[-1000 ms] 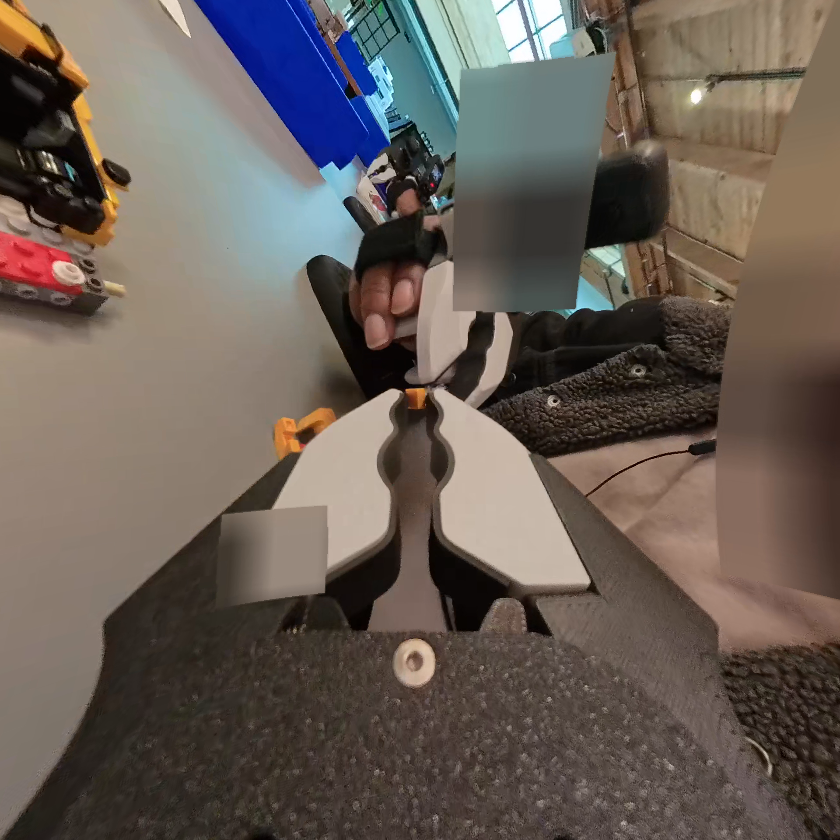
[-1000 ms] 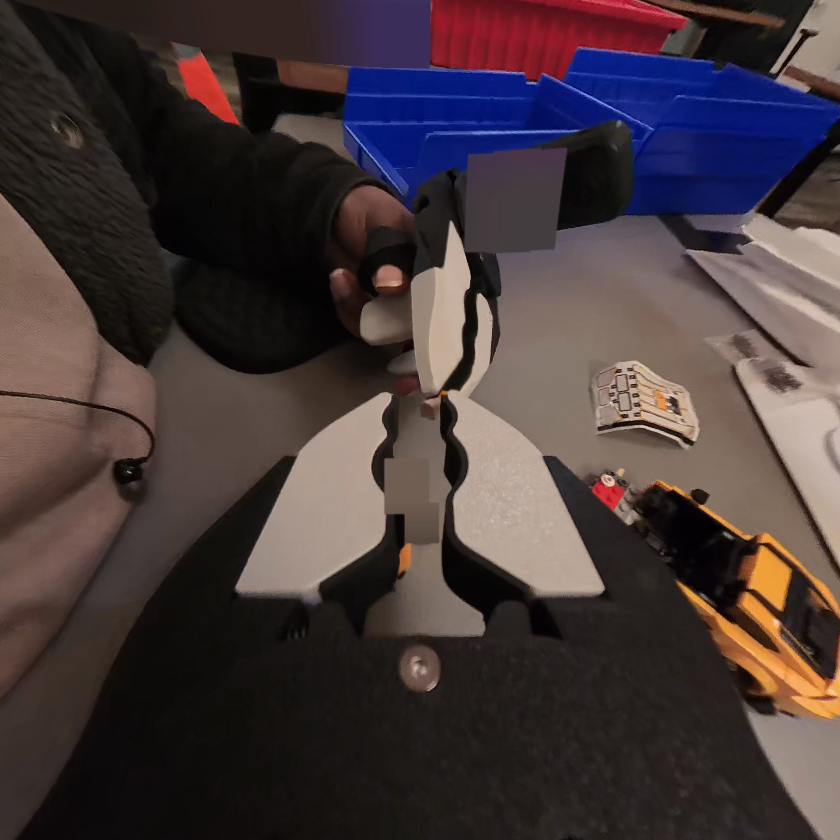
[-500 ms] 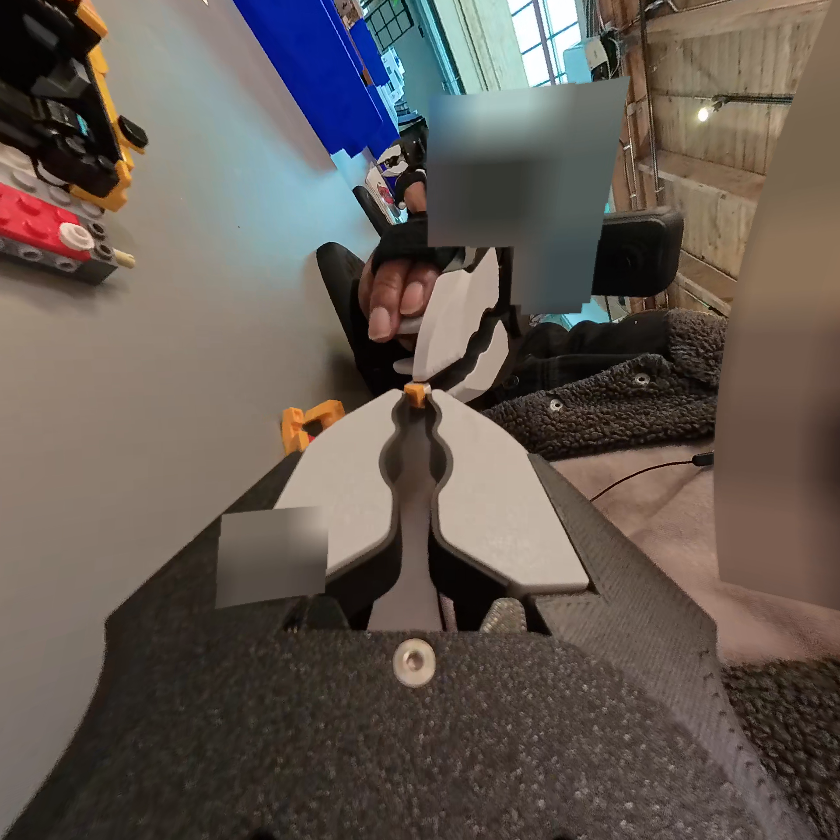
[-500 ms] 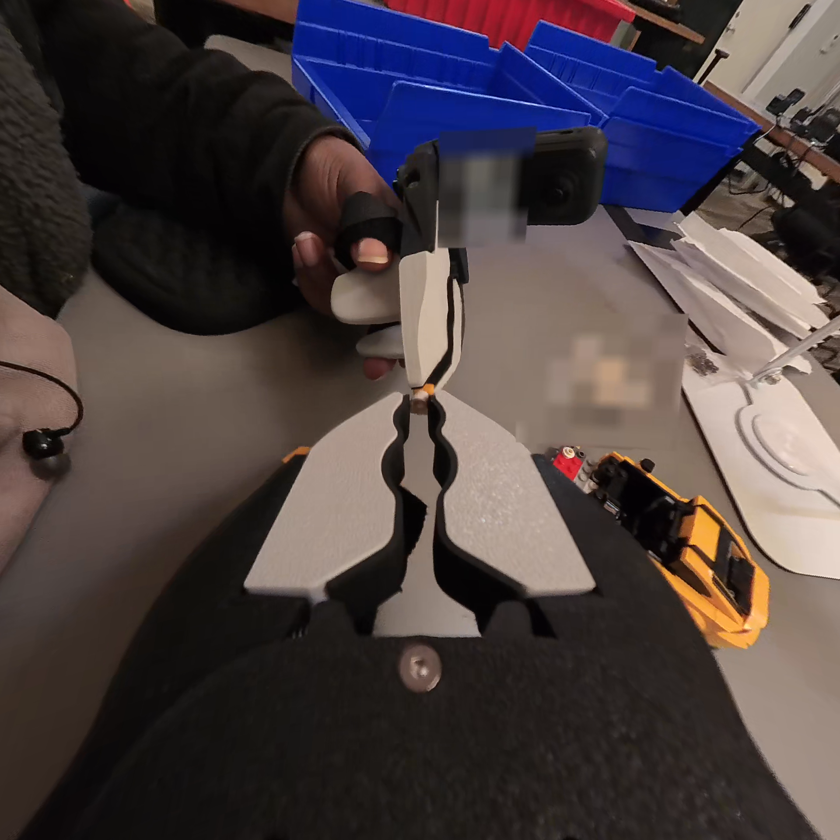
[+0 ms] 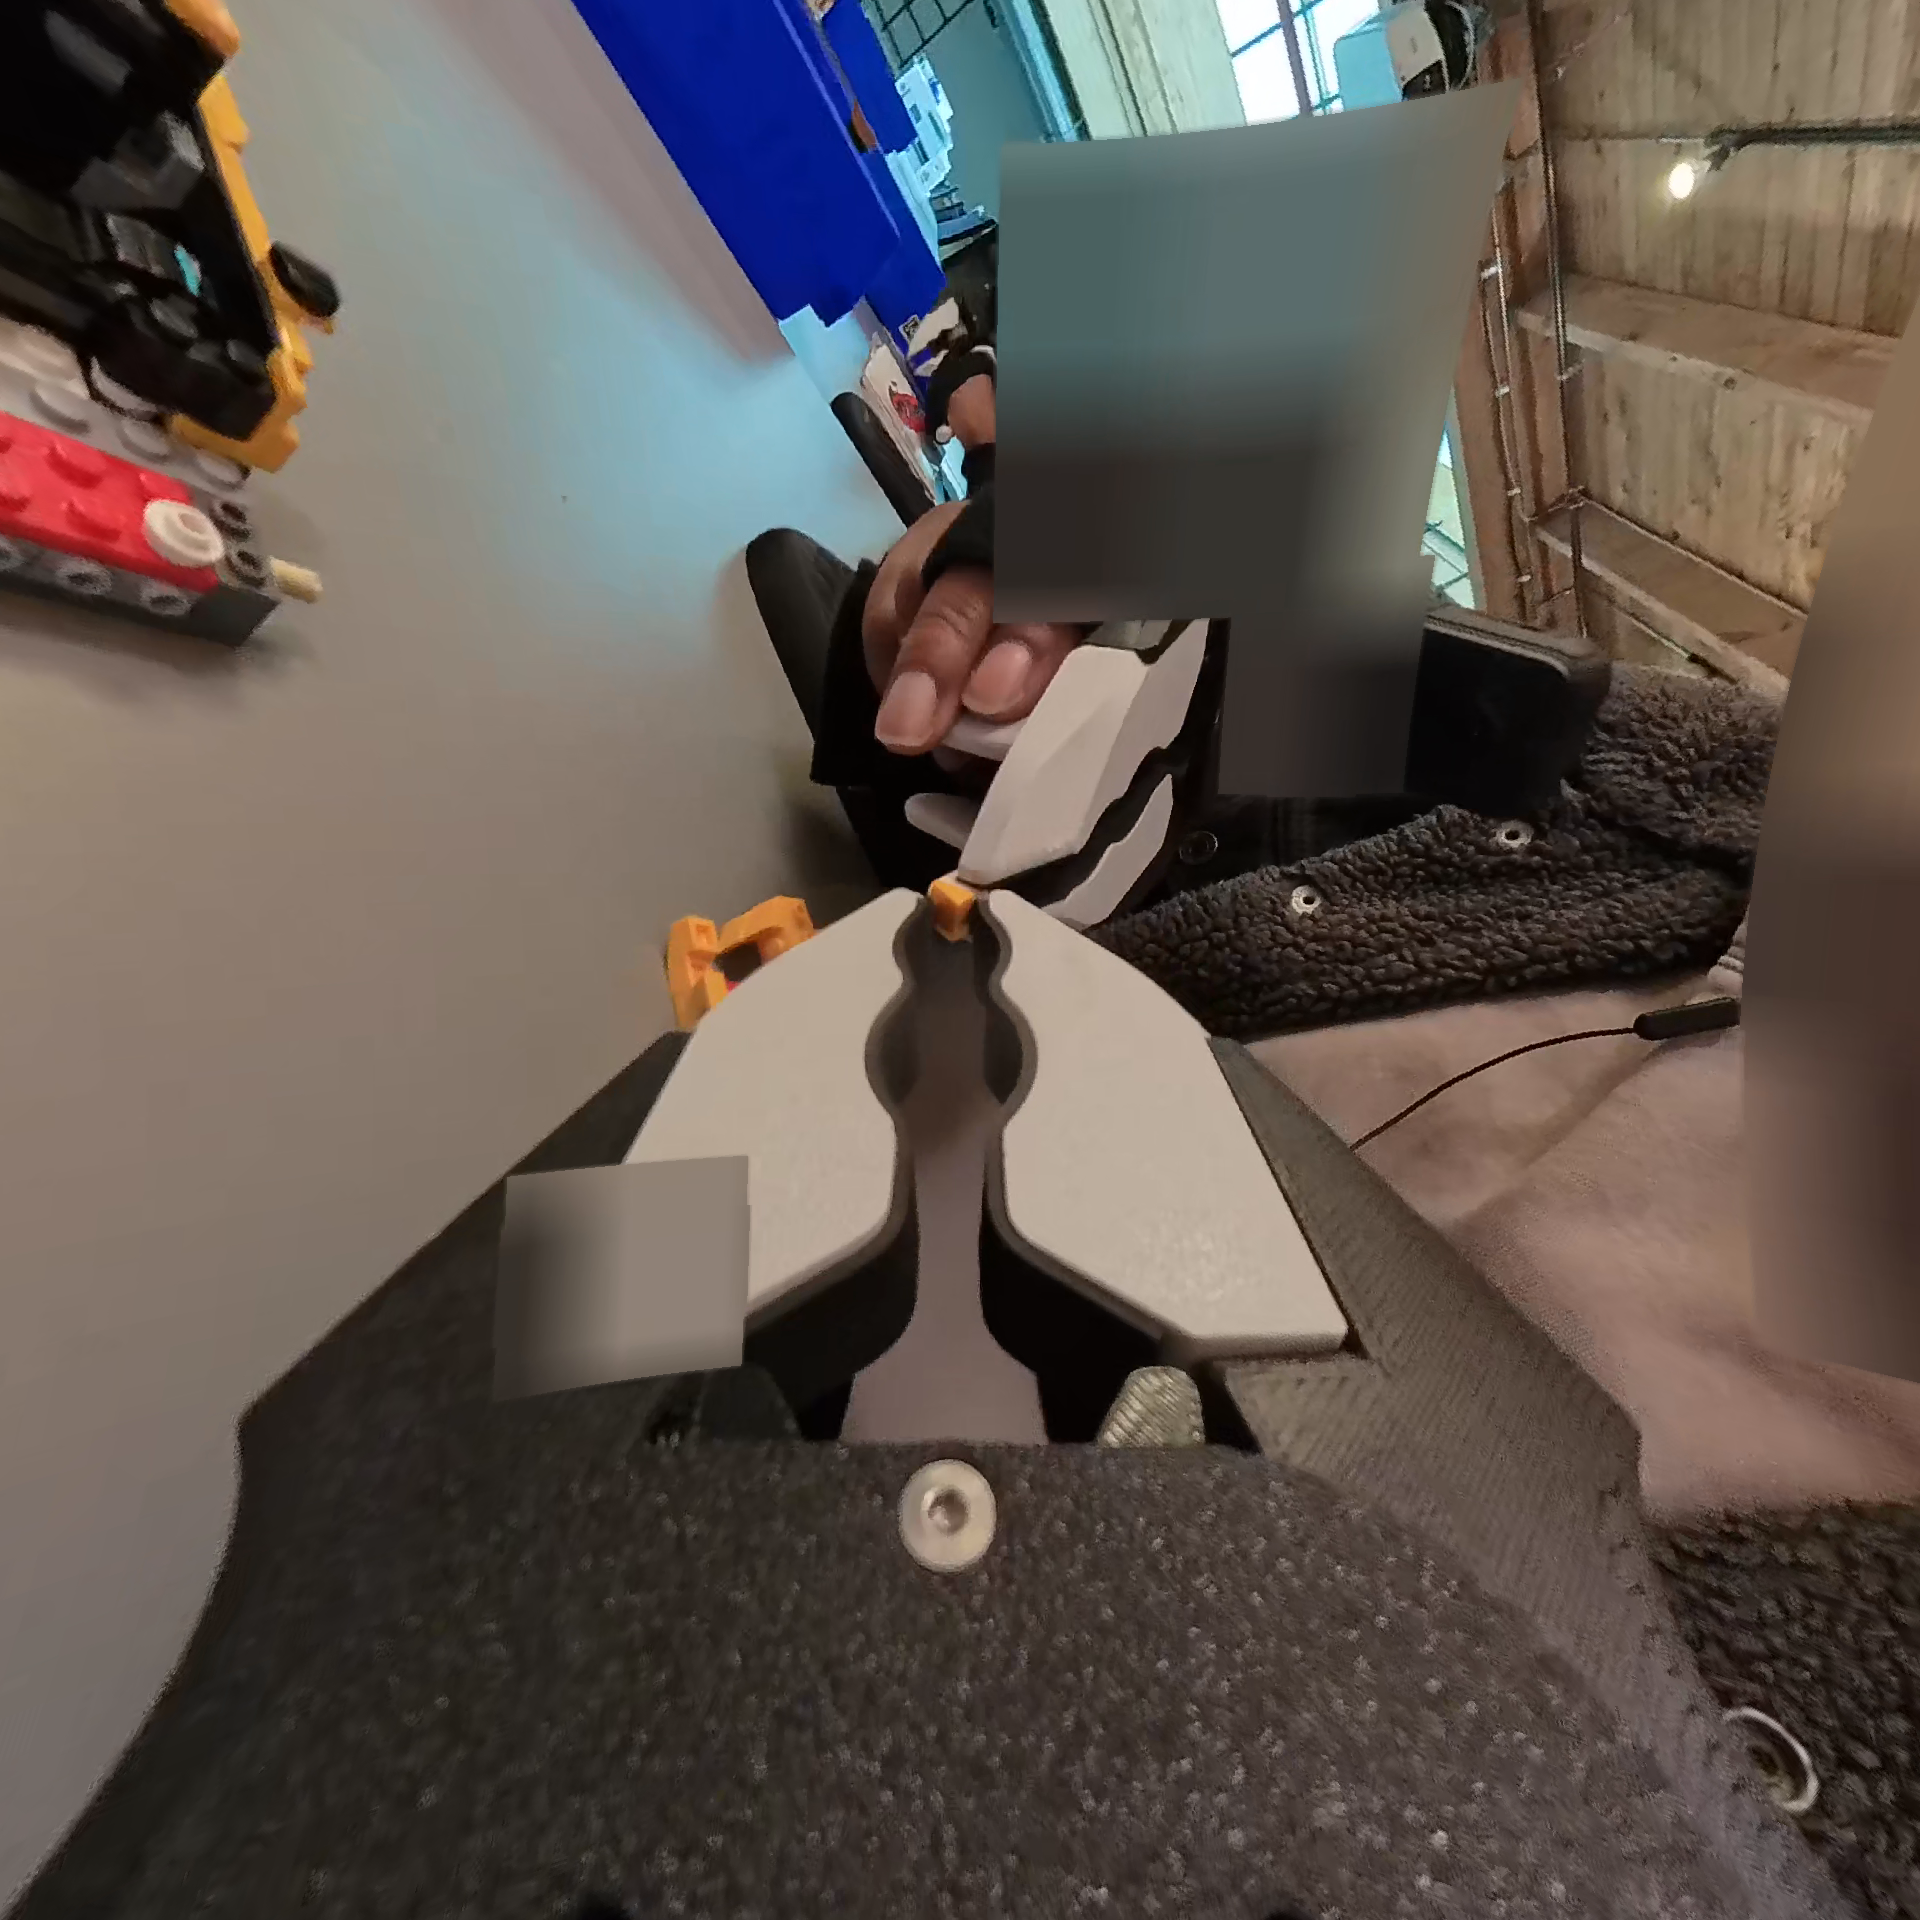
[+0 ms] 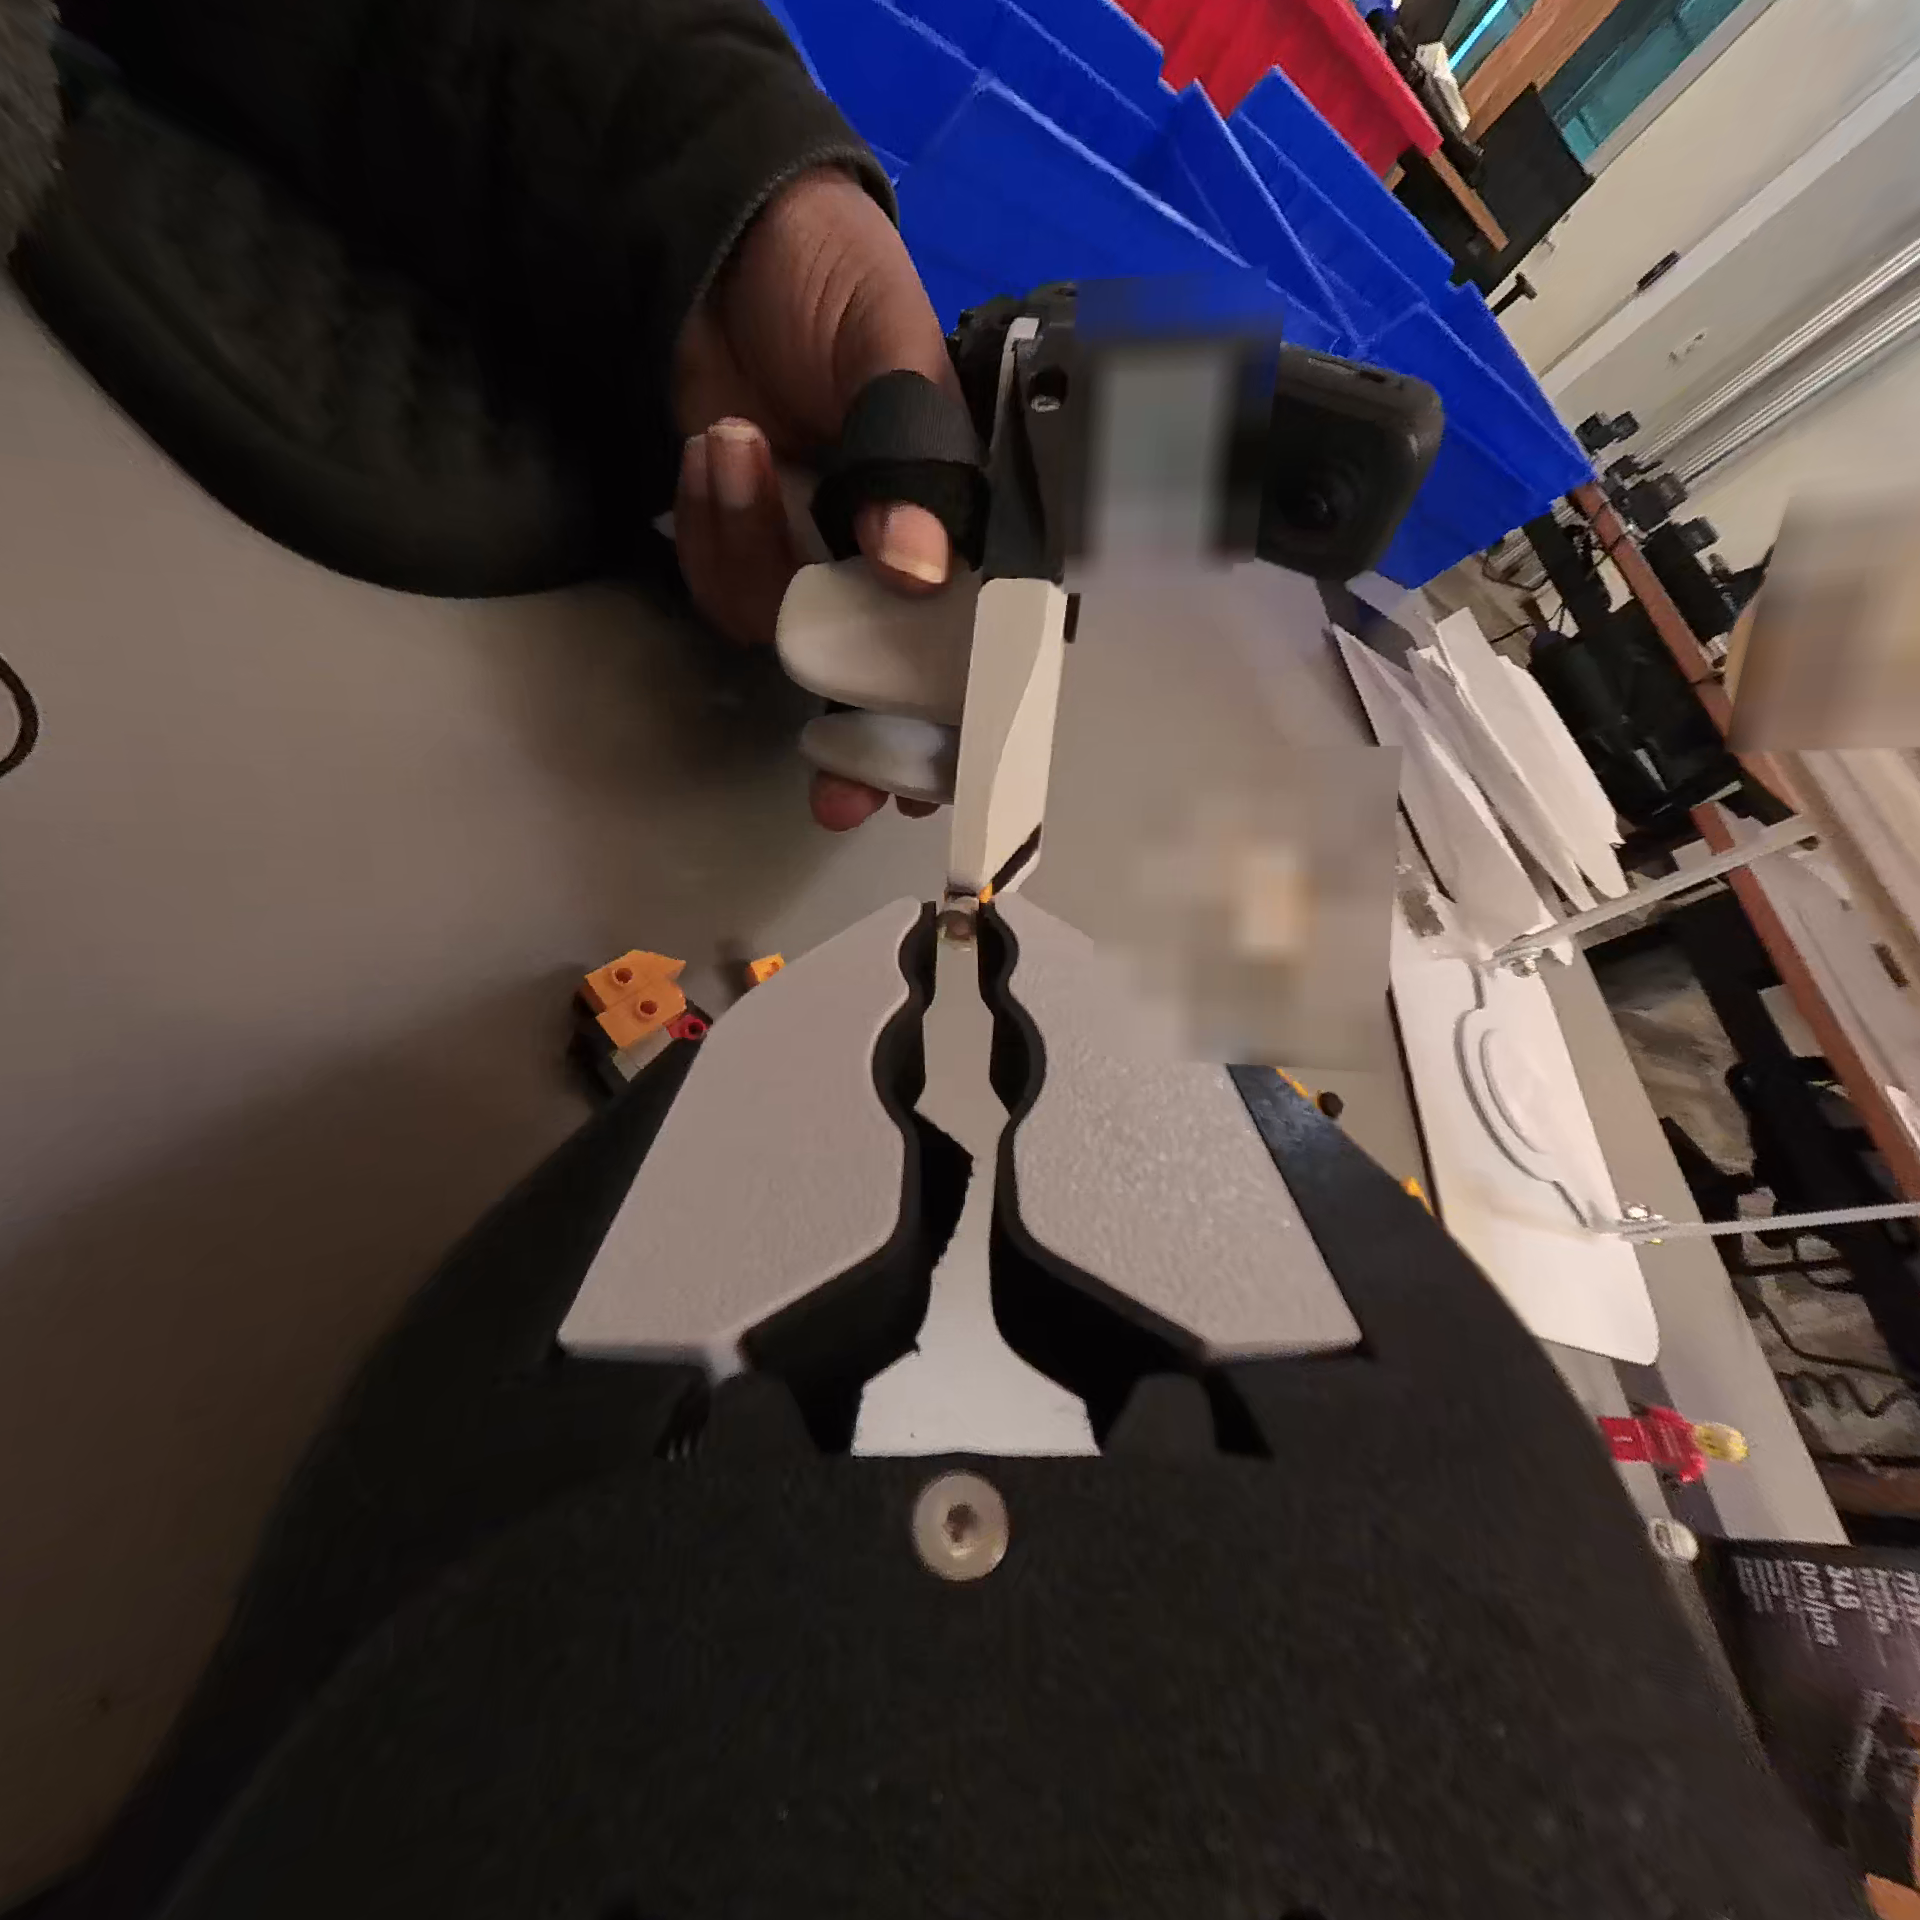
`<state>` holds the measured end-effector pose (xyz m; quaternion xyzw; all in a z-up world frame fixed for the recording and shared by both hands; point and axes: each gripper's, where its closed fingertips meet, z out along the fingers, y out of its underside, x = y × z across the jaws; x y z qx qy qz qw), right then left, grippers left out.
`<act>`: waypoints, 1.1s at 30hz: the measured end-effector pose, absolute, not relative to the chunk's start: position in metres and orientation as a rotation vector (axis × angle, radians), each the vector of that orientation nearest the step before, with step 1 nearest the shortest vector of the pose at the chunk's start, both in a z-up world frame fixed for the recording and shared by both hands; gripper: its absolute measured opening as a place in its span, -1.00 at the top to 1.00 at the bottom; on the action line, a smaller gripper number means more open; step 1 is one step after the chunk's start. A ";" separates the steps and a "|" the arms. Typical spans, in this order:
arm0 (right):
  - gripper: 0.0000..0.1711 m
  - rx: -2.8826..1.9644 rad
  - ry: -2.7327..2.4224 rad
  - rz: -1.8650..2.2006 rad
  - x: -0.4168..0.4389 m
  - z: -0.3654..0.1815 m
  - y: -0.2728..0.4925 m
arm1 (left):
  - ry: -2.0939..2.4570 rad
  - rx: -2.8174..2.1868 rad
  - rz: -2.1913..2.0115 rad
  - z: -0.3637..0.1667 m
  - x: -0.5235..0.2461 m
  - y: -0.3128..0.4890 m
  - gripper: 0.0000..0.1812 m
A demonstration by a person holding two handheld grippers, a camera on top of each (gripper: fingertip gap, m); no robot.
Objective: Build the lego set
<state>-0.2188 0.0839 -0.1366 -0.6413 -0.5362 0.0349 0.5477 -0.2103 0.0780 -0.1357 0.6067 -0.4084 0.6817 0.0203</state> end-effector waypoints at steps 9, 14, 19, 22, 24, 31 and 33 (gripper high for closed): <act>0.83 -1.714 -0.960 0.602 -0.210 -0.125 0.085 | -1.557 1.866 2.247 -0.121 -0.212 0.082 0.94; 0.82 -1.776 -0.883 0.778 -0.214 -0.128 0.084 | -1.631 1.850 2.293 -0.118 -0.214 0.084 0.94; 0.82 -1.780 -0.867 0.815 -0.218 -0.127 0.086 | -1.650 1.843 2.298 -0.119 -0.214 0.083 0.94; 0.84 -1.772 -0.853 0.847 -0.221 -0.124 0.086 | -1.662 1.842 2.300 -0.119 -0.213 0.082 0.94; 0.87 -1.774 -0.840 0.847 -0.220 -0.124 0.087 | -1.664 1.844 2.297 -0.120 -0.213 0.082 0.94; 0.88 -1.777 -0.820 0.883 -0.220 -0.124 0.087 | -1.605 1.829 2.275 -0.120 -0.214 0.082 0.94; 0.88 -1.804 -0.770 0.944 -0.217 -0.124 0.088 | -1.628 1.832 2.279 -0.120 -0.216 0.084 0.89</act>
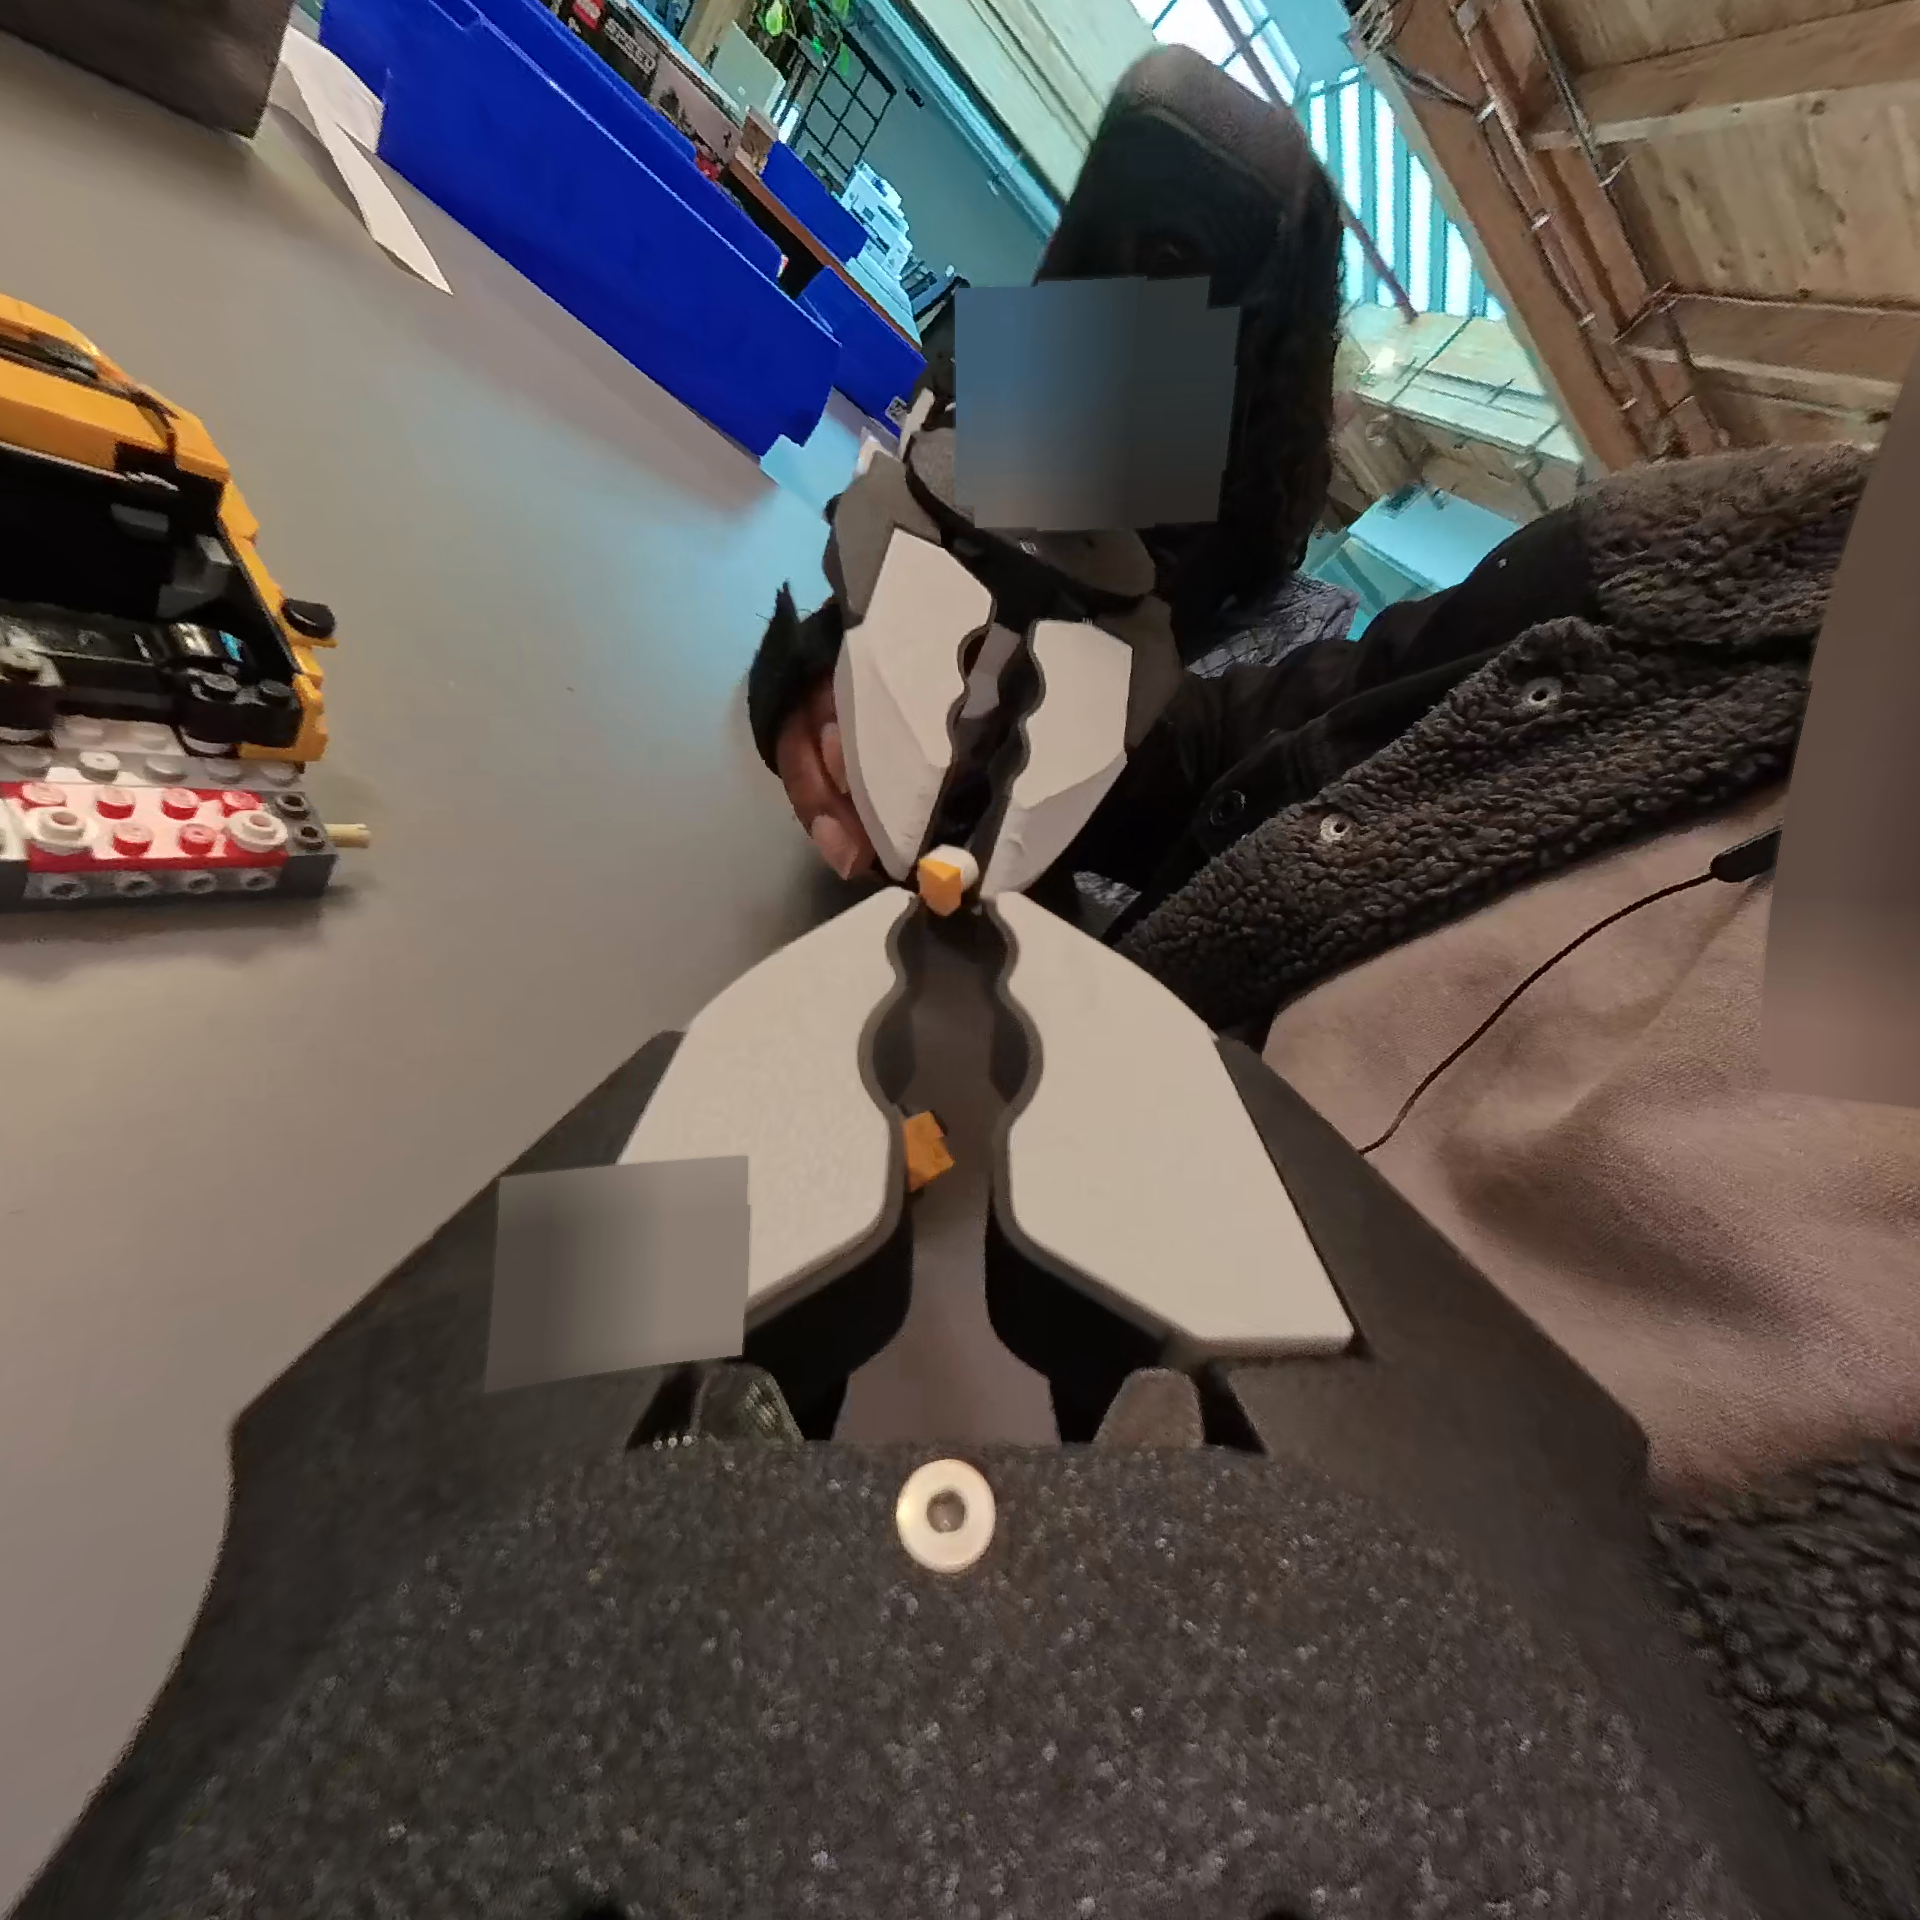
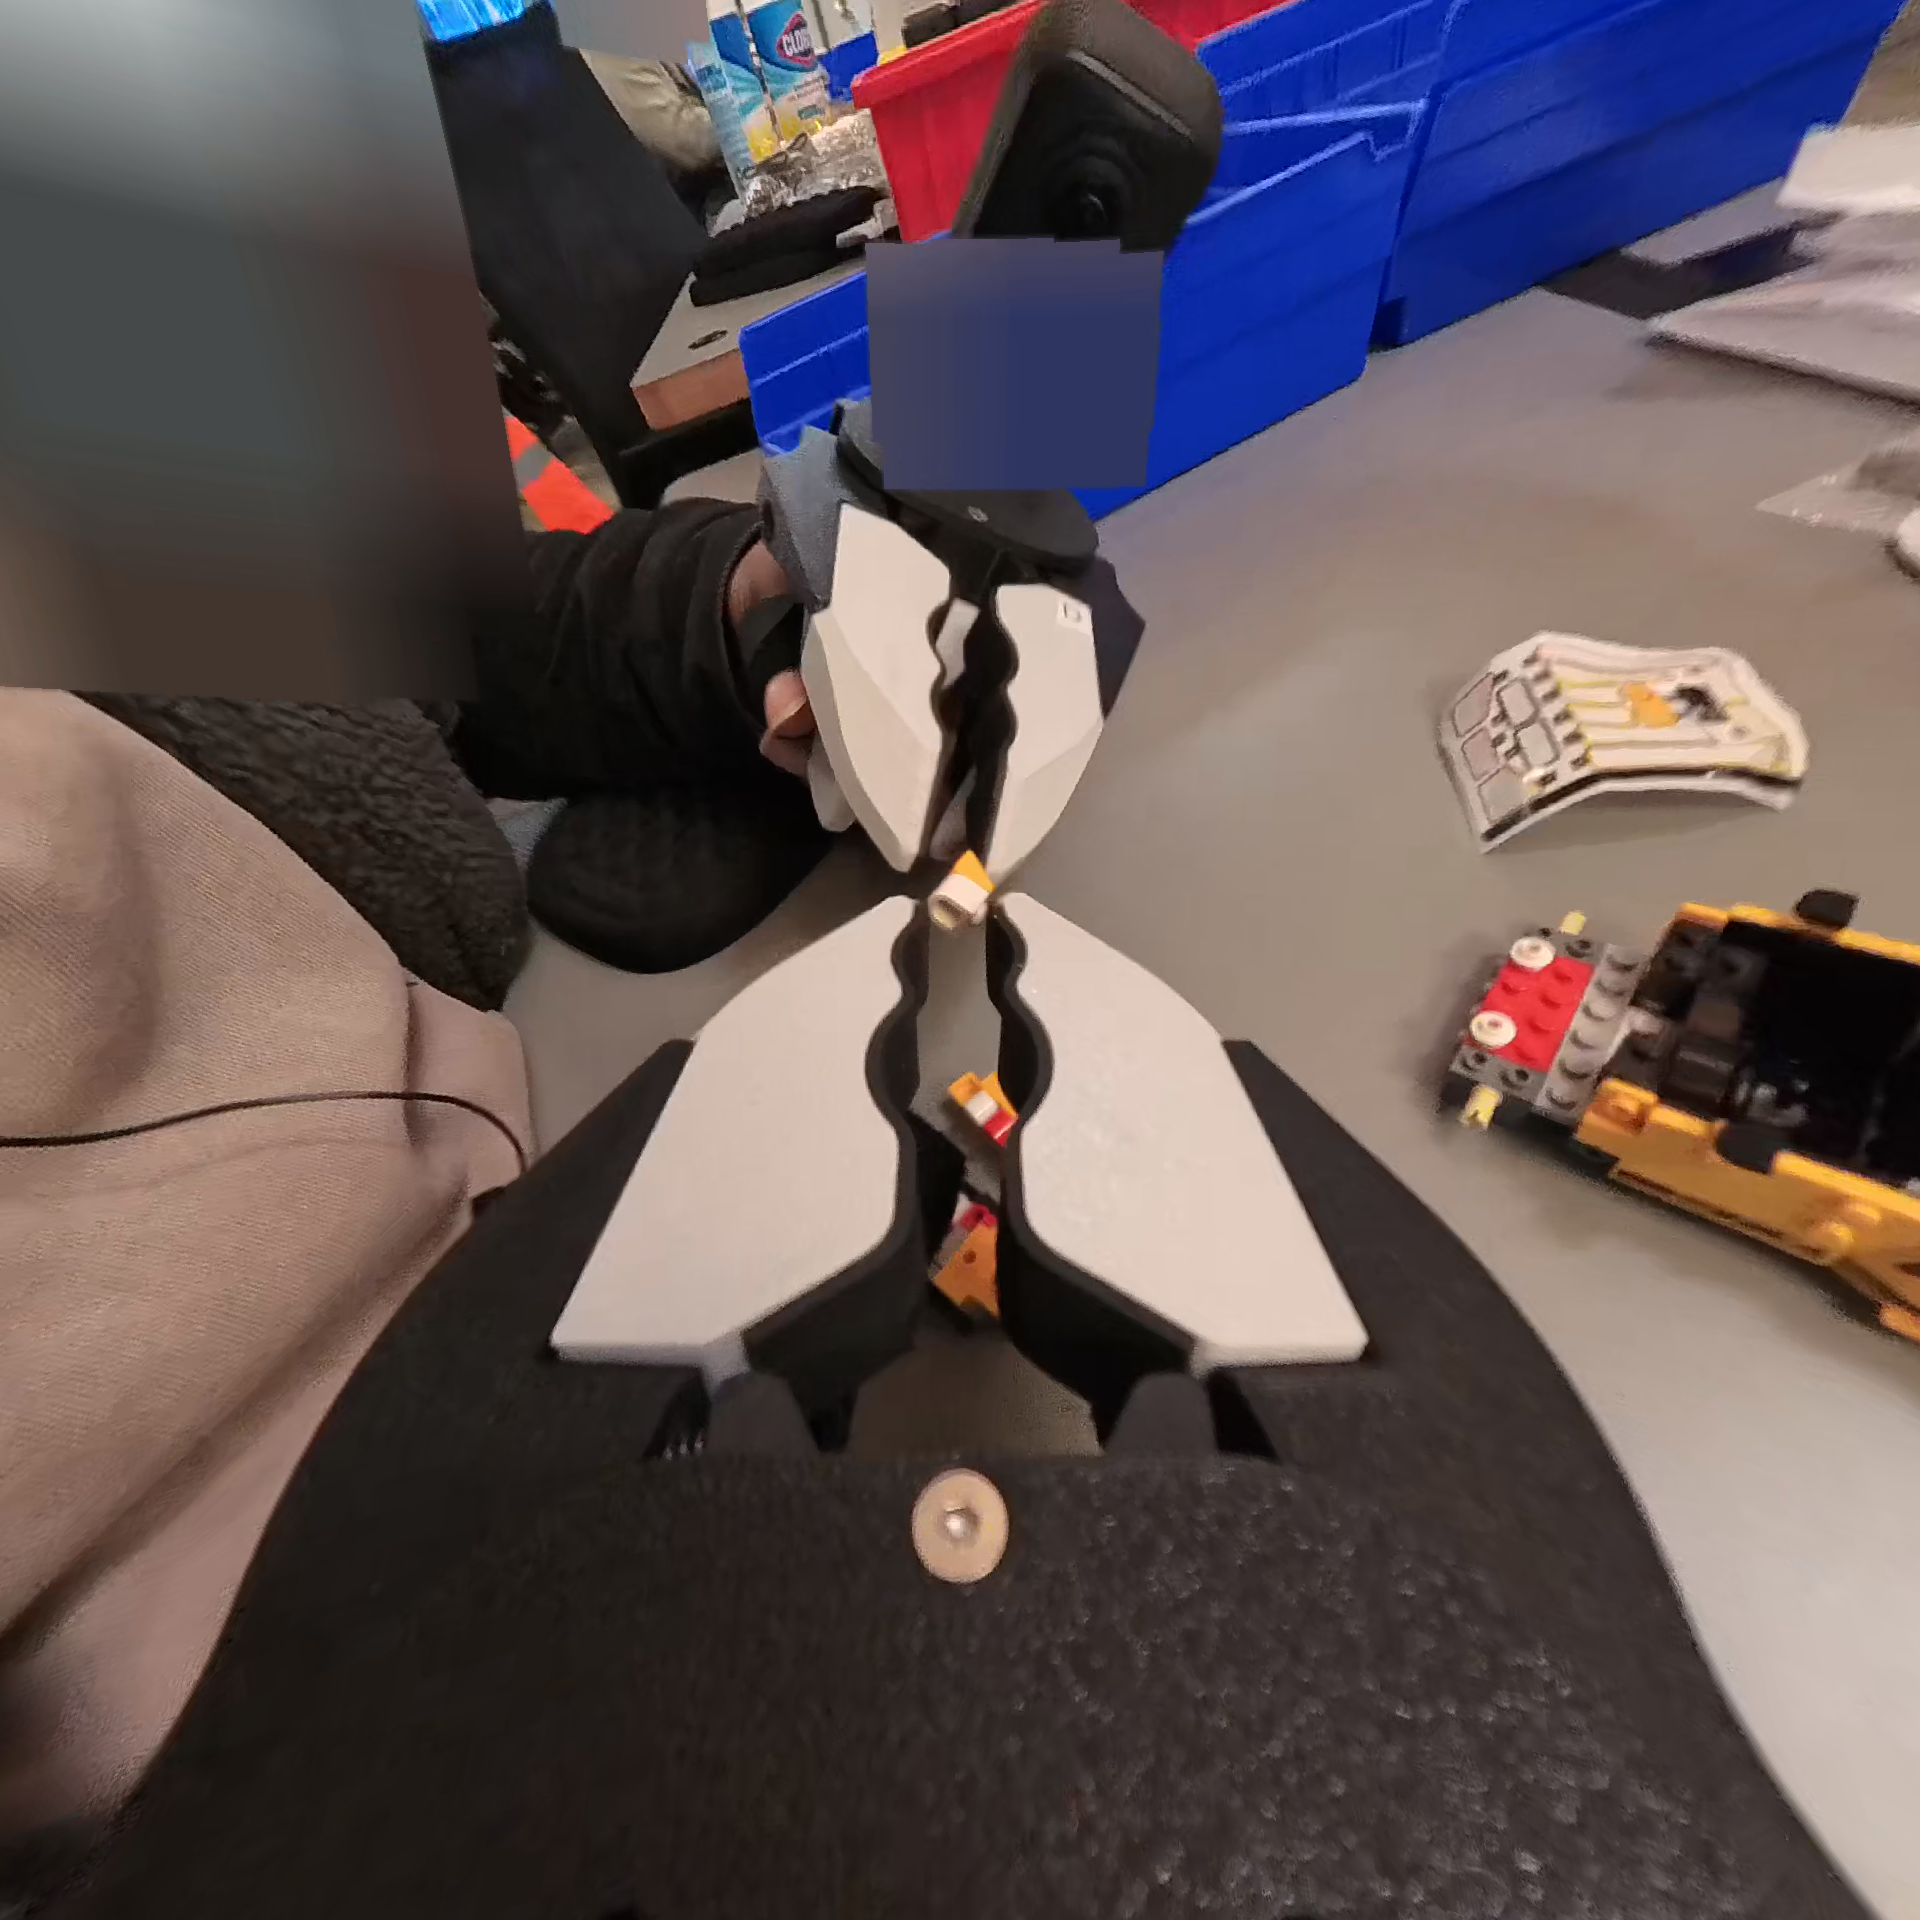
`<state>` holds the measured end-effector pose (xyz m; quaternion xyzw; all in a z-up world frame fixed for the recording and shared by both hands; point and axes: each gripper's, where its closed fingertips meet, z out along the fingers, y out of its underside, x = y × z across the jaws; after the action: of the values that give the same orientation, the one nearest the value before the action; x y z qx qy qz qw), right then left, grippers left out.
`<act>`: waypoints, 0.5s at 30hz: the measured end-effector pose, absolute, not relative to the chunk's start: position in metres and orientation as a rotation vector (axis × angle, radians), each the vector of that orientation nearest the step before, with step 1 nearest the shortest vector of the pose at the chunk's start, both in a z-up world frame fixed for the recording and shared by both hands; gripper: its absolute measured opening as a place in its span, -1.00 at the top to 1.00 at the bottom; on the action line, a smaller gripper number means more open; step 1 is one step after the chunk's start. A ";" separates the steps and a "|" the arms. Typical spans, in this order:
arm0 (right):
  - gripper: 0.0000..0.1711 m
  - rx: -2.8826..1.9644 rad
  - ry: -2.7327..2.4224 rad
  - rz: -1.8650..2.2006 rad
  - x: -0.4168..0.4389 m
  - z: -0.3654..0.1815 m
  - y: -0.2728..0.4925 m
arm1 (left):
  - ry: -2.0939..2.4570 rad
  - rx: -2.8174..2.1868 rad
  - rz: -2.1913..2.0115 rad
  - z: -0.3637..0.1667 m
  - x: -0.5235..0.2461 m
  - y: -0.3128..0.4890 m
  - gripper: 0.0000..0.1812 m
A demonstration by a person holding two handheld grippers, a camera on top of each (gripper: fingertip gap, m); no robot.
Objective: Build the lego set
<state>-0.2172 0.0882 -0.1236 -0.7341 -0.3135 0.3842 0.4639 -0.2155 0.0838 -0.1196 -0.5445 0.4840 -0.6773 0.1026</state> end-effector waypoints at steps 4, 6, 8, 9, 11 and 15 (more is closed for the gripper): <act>0.88 -1.859 -0.676 1.059 -0.210 -0.126 0.089 | 1.463 -1.595 -1.885 -0.124 -0.216 0.090 0.90; 0.88 -1.884 -0.650 1.078 -0.208 -0.128 0.089 | 1.475 -1.590 -1.857 -0.126 -0.215 0.090 0.90; 0.88 -1.910 -0.638 1.110 -0.209 -0.131 0.087 | 1.509 -1.576 -1.796 -0.130 -0.215 0.090 0.90; 0.88 -1.918 -0.638 1.122 -0.210 -0.132 0.086 | 1.531 -1.557 -1.759 -0.131 -0.215 0.090 0.89; 0.88 -1.930 -0.633 1.140 -0.211 -0.134 0.085 | 1.579 -1.494 -1.687 -0.132 -0.214 0.088 0.89; 0.88 -1.929 -0.610 1.211 -0.212 -0.131 0.084 | 1.694 -1.355 -1.505 -0.135 -0.215 0.087 0.84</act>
<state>-0.2119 0.0835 -0.1314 -0.7560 -0.2393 0.4746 0.3820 -0.2153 0.0875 -0.1351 -0.4971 0.6215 -0.5523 0.2481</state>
